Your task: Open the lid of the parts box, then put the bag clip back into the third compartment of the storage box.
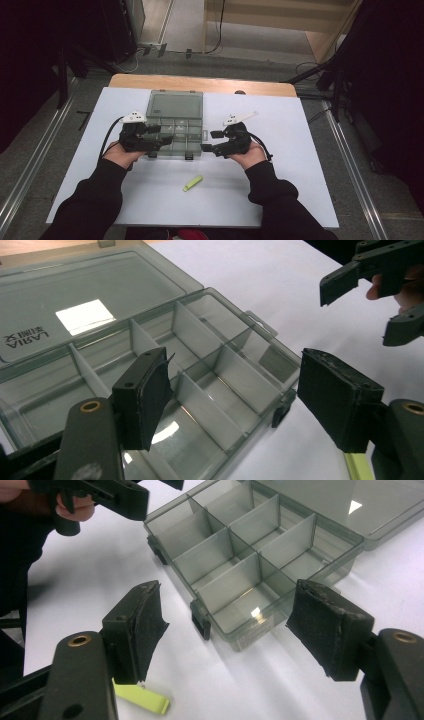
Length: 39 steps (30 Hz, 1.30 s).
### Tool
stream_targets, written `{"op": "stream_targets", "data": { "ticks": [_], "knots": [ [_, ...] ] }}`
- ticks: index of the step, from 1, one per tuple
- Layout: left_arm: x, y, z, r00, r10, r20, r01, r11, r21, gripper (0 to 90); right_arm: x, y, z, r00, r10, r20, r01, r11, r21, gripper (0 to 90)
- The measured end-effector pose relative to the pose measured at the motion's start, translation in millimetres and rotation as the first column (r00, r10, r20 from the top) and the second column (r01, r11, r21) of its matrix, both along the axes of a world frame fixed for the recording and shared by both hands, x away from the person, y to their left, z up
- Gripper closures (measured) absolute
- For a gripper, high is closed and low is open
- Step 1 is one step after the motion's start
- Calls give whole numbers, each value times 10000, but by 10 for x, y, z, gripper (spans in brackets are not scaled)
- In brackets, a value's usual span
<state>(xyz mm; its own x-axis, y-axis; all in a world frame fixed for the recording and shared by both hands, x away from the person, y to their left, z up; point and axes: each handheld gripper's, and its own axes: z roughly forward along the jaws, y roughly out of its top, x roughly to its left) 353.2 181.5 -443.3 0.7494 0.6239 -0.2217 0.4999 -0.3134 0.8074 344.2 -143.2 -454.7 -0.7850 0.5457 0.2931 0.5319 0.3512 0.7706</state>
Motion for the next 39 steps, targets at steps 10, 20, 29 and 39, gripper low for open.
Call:
{"op": "stream_targets", "data": {
  "ticks": [10,20,29,39],
  "knots": [
    [-167,3,-7,9995,-300,111,299,9995,77,287,-115,-91,13,9998,156,-95,-156,9999,17,294],
    [-344,41,-57,9985,-490,233,488,9988,88,286,-257,-126,-47,9985,480,-255,-484,9987,-152,293],
    [-481,54,-152,9958,-911,120,904,9946,517,286,-327,-129,-41,9972,695,-292,-702,9973,-215,286],
    [-598,183,-209,9961,-887,-25,887,9944,568,286,-351,-93,-52,9941,1014,-374,-1026,9942,-336,286]
  ]
}}
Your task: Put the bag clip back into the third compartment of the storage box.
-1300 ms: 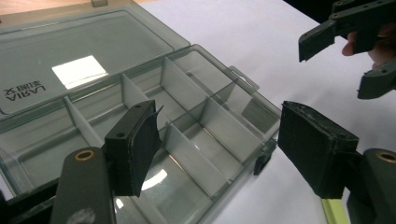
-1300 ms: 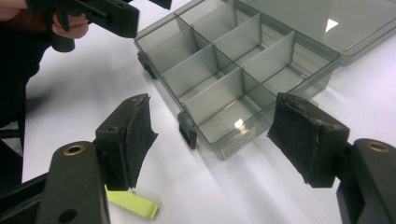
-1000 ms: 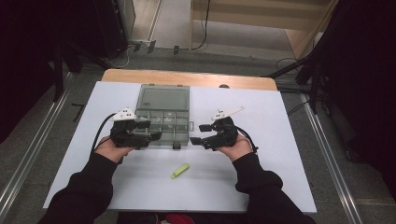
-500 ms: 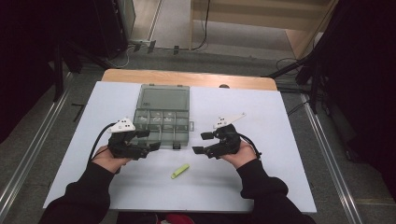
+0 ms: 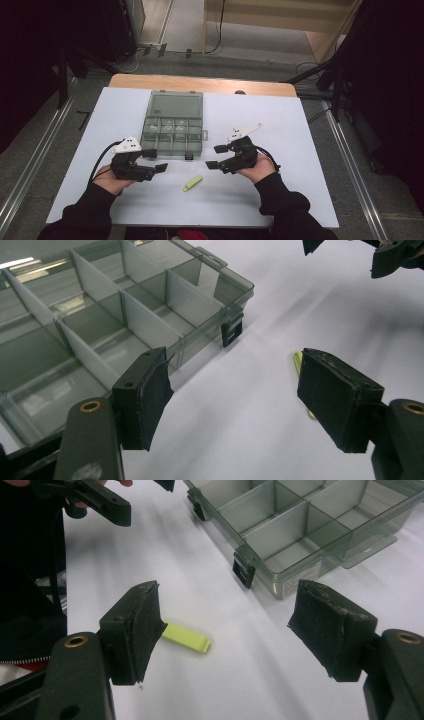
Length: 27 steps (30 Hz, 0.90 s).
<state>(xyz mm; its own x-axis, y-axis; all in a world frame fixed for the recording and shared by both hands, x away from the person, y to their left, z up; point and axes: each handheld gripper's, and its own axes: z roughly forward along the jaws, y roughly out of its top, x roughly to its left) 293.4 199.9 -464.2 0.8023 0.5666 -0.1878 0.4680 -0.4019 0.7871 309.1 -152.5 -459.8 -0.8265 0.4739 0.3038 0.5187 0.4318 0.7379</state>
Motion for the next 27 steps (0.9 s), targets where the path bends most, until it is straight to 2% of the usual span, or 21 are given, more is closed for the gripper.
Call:
{"op": "stream_targets", "data": {
  "ticks": [13,27],
  "knots": [
    [-83,124,-38,9997,261,4,-261,9996,57,287,21,152,-6,9983,587,23,-586,9979,-291,287],
    [-137,175,-81,9990,435,-93,-433,9989,158,287,40,299,-11,9923,1240,-45,-1240,9895,-749,289]
  ]
}}
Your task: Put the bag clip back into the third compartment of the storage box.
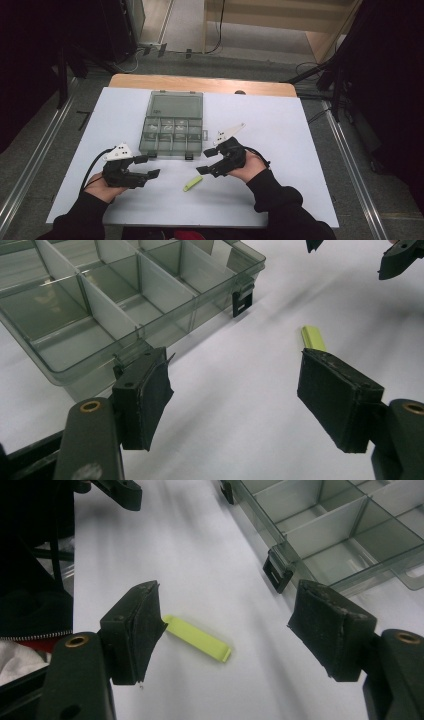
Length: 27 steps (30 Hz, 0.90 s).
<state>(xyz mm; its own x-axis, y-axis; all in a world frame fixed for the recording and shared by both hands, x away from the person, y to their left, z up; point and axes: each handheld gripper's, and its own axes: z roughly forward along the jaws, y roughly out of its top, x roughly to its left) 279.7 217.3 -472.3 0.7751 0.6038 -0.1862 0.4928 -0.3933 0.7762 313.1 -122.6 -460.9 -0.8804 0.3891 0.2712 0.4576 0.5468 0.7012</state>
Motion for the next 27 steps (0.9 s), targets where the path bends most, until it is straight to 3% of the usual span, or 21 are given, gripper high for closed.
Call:
{"op": "stream_targets", "data": {
  "ticks": [15,27],
  "knots": [
    [-69,60,-39,9999,143,-4,-143,9998,117,287,31,171,-19,9949,994,-164,-1005,9907,-920,294],
    [-80,73,-77,9999,116,-42,-115,9998,151,287,68,295,-67,9773,2117,104,-2075,9653,-1585,293]
  ]
}}
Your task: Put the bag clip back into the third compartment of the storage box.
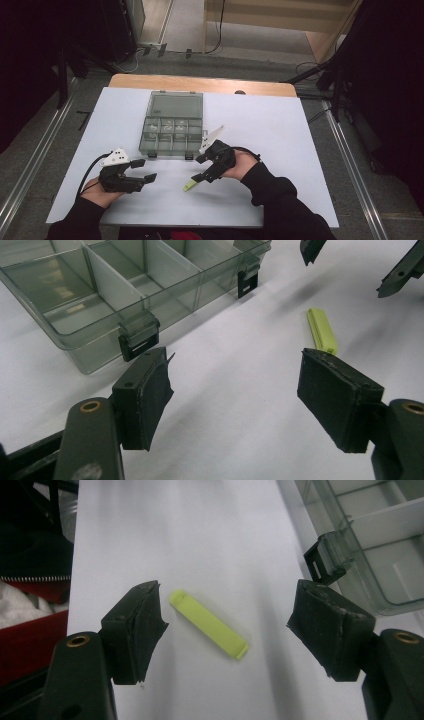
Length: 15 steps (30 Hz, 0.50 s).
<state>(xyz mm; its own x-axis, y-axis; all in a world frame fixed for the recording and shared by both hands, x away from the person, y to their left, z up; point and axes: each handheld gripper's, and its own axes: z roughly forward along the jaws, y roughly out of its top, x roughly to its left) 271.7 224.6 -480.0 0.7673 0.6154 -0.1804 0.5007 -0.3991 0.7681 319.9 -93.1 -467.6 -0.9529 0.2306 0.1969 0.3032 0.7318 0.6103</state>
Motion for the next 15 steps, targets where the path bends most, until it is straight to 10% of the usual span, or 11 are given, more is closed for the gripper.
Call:
{"op": "stream_targets", "data": {
  "ticks": [15],
  "knots": [
    [16,-27,-20,10000,-79,-3,79,9999,143,287,56,41,-38,9944,1029,258,-1024,9946,-177,296]
  ]
}}
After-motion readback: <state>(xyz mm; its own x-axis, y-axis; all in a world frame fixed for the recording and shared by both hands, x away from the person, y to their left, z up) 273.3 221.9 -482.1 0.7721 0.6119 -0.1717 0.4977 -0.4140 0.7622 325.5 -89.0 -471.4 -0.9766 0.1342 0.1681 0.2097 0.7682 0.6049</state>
